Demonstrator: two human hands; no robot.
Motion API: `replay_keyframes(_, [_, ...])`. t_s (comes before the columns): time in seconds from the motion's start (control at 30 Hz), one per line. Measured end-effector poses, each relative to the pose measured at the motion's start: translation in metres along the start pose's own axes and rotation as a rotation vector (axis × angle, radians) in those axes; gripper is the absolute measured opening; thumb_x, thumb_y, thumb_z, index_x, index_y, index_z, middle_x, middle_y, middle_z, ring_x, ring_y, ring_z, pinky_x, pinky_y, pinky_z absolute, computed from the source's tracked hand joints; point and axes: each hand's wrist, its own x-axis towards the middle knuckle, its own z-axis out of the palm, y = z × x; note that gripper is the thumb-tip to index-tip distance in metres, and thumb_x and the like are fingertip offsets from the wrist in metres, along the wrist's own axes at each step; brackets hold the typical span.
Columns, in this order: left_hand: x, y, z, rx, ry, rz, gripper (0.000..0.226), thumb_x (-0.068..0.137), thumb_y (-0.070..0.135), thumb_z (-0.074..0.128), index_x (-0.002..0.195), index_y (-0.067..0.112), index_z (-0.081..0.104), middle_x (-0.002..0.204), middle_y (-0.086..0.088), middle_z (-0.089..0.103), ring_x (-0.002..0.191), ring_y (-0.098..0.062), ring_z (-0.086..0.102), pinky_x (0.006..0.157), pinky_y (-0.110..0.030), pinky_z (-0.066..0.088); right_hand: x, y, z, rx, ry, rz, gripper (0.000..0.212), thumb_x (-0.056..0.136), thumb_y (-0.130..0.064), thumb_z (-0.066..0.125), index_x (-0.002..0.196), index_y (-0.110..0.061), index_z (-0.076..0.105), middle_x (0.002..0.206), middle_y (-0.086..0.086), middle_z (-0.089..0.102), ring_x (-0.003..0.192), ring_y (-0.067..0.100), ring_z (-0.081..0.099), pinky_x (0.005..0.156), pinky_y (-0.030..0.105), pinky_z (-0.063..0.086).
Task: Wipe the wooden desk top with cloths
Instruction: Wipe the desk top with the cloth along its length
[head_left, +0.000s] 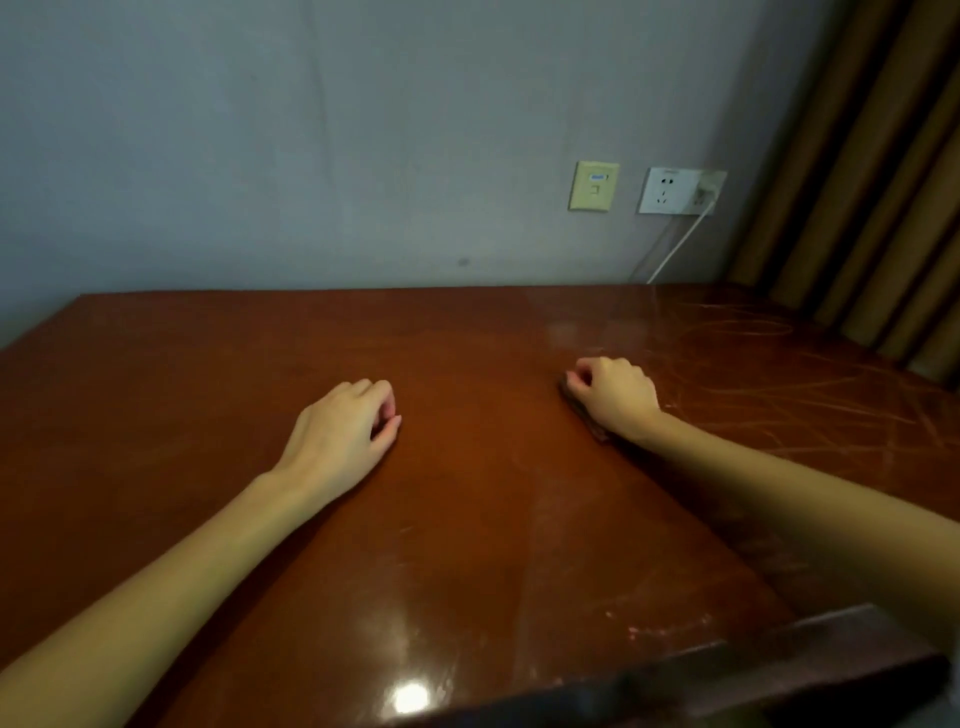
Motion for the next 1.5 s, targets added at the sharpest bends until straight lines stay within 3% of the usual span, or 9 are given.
replay_keyframes(0.17, [-0.042, 0.015, -0.019, 0.060, -0.027, -0.017, 0.008, 0.094, 0.033, 0.051, 0.089, 0.027, 0.050, 0.076, 0.014, 0.046, 0.074, -0.005, 0.046, 0.056, -0.019, 0.035, 0.009, -0.042, 0.010, 0.084, 0.061, 0.105, 0.031, 0.097, -0.030, 0.041, 0.091, -0.012, 0.066, 0.064, 0.001, 0.056, 0.075, 0.028, 0.065, 0.066, 0.028, 0.044])
replay_keyframes(0.37, [-0.076, 0.042, -0.029, 0.083, 0.005, -0.097, 0.010, 0.093, 0.034, 0.052, 0.087, 0.025, 0.050, 0.077, 0.011, 0.049, 0.073, -0.009, 0.048, 0.059, -0.025, 0.035, -0.054, -0.119, 0.017, 0.117, -0.007, -0.190, 0.032, 0.095, -0.034, 0.042, 0.108, -0.016, 0.066, 0.102, 0.010, 0.068, 0.095, 0.033, 0.064, 0.077, 0.034, 0.048])
replay_keyframes(0.5, [-0.090, 0.059, -0.035, 0.111, 0.011, -0.104, 0.010, 0.092, 0.035, 0.052, 0.088, 0.025, 0.051, 0.081, 0.010, 0.052, 0.075, -0.010, 0.047, 0.061, -0.025, 0.035, -0.106, -0.110, 0.006, 0.121, -0.035, -0.379, 0.031, 0.097, -0.040, 0.042, 0.103, -0.020, 0.064, 0.091, 0.005, 0.068, 0.084, 0.027, 0.066, 0.071, 0.032, 0.050])
replay_keyframes(0.6, [-0.103, 0.060, -0.037, 0.084, 0.017, -0.147, 0.010, 0.093, 0.035, 0.052, 0.088, 0.026, 0.051, 0.079, 0.011, 0.052, 0.075, -0.009, 0.049, 0.060, -0.024, 0.035, -0.112, -0.067, -0.005, 0.109, -0.078, -0.358, 0.031, 0.098, -0.042, 0.040, 0.103, -0.021, 0.063, 0.085, 0.001, 0.068, 0.073, 0.021, 0.067, 0.070, 0.035, 0.057])
replay_keyframes(0.8, [-0.110, 0.057, -0.034, 0.025, 0.100, -0.246, 0.011, 0.092, 0.033, 0.055, 0.085, 0.025, 0.052, 0.076, 0.012, 0.053, 0.072, -0.010, 0.051, 0.061, -0.026, 0.037, -0.080, -0.022, -0.013, 0.032, 0.010, -0.107, 0.031, 0.099, -0.034, 0.040, 0.098, -0.016, 0.065, 0.073, 0.000, 0.060, 0.059, 0.015, 0.052, 0.060, 0.025, 0.042])
replay_keyframes(0.97, [-0.110, 0.055, -0.034, 0.001, 0.088, -0.261, 0.010, 0.091, 0.033, 0.056, 0.086, 0.026, 0.053, 0.074, 0.012, 0.052, 0.070, -0.010, 0.050, 0.060, -0.026, 0.036, -0.073, -0.069, -0.002, 0.097, 0.005, -0.019, 0.035, 0.097, -0.032, 0.039, 0.097, -0.011, 0.067, 0.080, 0.009, 0.069, 0.077, 0.029, 0.066, 0.075, 0.037, 0.056])
replay_keyframes(1.23, [-0.112, 0.040, -0.045, 0.084, 0.081, -0.335, 0.010, 0.090, 0.029, 0.055, 0.088, 0.020, 0.054, 0.088, -0.001, 0.062, 0.083, -0.024, 0.057, 0.066, -0.030, 0.038, -0.170, -0.189, 0.004, 0.091, -0.033, -0.267, 0.032, 0.099, -0.028, 0.038, 0.114, -0.013, 0.063, 0.117, 0.011, 0.063, 0.109, 0.032, 0.059, 0.084, 0.034, 0.044])
replay_keyframes(1.37, [-0.121, 0.028, -0.047, 0.059, 0.091, -0.409, 0.008, 0.090, 0.027, 0.055, 0.089, 0.019, 0.056, 0.090, -0.003, 0.063, 0.086, -0.029, 0.059, 0.065, -0.032, 0.038, -0.203, -0.206, 0.001, 0.107, -0.005, -0.357, 0.033, 0.102, -0.026, 0.033, 0.111, -0.013, 0.062, 0.111, 0.010, 0.064, 0.104, 0.033, 0.060, 0.070, 0.034, 0.034])
replay_keyframes(1.5, [-0.122, 0.027, -0.044, 0.049, 0.110, -0.356, 0.010, 0.088, 0.030, 0.058, 0.084, 0.021, 0.054, 0.084, -0.001, 0.061, 0.082, -0.027, 0.059, 0.063, -0.031, 0.037, -0.212, -0.183, -0.009, 0.120, -0.023, -0.411, 0.031, 0.100, -0.031, 0.037, 0.104, -0.014, 0.062, 0.103, 0.011, 0.064, 0.095, 0.035, 0.061, 0.066, 0.034, 0.035])
